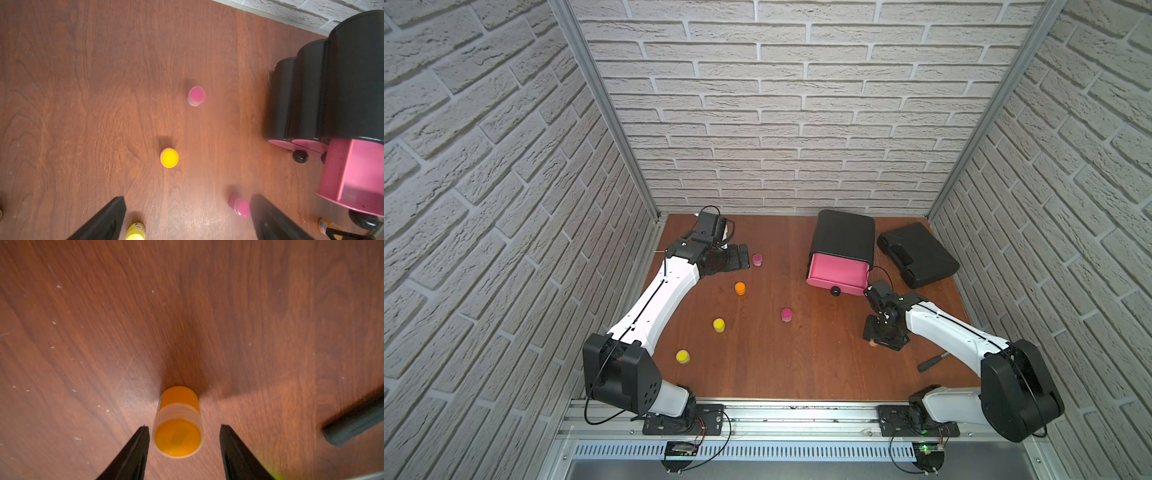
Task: Put the paint cans in the drawer according to color
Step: Pick up the paint can at the center of the board.
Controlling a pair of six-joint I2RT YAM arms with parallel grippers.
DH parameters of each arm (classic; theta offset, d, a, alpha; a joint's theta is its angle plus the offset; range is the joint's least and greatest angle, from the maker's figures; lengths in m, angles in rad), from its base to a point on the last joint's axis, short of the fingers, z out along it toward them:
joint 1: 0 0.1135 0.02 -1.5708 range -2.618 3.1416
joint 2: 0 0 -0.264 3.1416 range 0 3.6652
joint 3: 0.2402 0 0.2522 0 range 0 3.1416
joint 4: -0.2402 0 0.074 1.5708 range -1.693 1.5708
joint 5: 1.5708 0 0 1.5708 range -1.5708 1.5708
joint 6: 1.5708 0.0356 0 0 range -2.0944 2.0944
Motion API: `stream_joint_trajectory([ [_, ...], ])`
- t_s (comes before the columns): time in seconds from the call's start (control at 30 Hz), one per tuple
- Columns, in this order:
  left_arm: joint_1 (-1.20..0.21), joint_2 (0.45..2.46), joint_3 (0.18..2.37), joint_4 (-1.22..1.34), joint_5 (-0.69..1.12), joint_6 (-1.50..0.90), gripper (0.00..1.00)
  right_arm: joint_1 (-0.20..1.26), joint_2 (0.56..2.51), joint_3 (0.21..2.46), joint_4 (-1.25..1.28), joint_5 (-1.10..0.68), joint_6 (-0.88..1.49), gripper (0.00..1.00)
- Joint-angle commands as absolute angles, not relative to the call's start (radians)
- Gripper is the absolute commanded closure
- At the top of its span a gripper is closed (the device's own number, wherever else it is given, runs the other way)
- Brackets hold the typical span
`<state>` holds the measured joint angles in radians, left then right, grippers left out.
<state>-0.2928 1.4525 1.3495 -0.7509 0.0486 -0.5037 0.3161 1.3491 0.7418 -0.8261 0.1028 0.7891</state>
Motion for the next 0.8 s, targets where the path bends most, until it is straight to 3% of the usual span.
stream_joint_trajectory([
  [0.0, -0.288, 1.465, 1.370, -0.757, 0.042, -0.476, 0.02, 0.313, 1.358, 0.744, -0.811, 0.107, 0.798, 0.43],
  [0.33, -0.289, 1.471, 1.372, -0.755, 0.039, -0.471, 0.01, 0.313, 1.360, 0.754, -0.800, 0.130, 0.777, 0.64],
  [0.77, -0.293, 1.507, 1.378, -0.761, 0.046, -0.471, 0.01, 0.319, 1.201, 1.119, -1.142, 0.160, 0.685, 0.72],
])
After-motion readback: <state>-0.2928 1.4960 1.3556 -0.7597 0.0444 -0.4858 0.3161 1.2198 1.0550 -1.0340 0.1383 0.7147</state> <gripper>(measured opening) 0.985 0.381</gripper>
